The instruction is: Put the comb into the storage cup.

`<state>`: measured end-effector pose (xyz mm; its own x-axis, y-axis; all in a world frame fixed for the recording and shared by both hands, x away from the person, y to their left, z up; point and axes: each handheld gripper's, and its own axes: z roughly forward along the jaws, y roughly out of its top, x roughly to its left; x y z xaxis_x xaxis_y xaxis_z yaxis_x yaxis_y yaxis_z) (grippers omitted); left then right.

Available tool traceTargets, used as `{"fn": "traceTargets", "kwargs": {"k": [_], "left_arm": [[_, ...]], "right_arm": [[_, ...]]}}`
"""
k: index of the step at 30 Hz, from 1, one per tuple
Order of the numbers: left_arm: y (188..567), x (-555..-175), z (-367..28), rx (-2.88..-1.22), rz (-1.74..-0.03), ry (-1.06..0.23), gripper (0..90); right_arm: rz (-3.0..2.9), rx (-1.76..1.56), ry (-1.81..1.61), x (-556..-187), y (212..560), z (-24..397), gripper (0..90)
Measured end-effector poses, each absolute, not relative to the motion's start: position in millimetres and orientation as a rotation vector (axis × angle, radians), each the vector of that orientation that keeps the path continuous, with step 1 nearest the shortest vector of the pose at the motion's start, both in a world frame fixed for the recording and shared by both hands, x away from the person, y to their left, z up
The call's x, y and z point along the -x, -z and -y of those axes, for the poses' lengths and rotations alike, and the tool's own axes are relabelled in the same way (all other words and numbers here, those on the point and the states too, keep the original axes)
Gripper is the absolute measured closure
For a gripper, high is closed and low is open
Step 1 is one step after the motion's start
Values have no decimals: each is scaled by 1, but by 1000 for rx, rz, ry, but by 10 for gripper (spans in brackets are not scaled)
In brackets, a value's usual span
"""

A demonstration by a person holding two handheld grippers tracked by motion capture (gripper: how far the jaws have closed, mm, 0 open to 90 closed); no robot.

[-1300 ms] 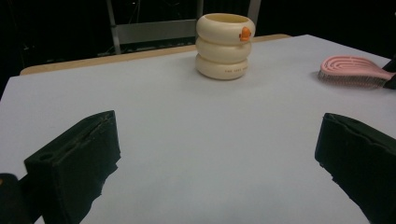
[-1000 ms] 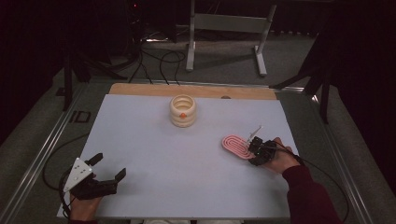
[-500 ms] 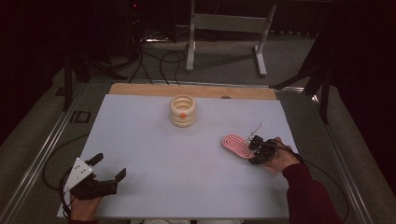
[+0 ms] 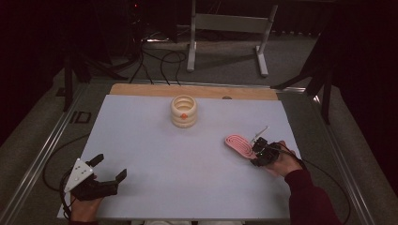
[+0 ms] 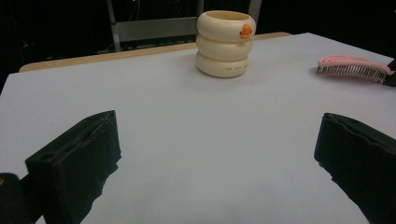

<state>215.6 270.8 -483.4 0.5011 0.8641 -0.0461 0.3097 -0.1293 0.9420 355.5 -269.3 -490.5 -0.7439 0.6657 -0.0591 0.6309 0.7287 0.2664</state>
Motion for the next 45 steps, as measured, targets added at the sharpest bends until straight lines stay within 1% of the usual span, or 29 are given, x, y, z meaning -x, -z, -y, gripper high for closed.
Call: {"fn": "traceTargets", "kwargs": {"k": [7, 14, 29, 39, 45], "left_arm": [[484, -216, -270, -1691, -1012, -654, 10], [484, -216, -270, -1691, -1012, -654, 10], [483, -215, -270, -1689, -1010, -654, 10], [484, -216, -270, -1691, -1013, -655, 10], [484, -216, -270, -1697, -1017, -656, 10]], "right_arm": [[-2747, -1066, -413, -350, 490, 270, 708], [-2771, -1132, -454, -351, 493, 272, 707], [-2814, -1199, -420, -356, 493, 272, 690], [-2806, -1185, -433, -354, 492, 273, 706], [-2761, -1121, -438, -346, 493, 269, 708]]}}
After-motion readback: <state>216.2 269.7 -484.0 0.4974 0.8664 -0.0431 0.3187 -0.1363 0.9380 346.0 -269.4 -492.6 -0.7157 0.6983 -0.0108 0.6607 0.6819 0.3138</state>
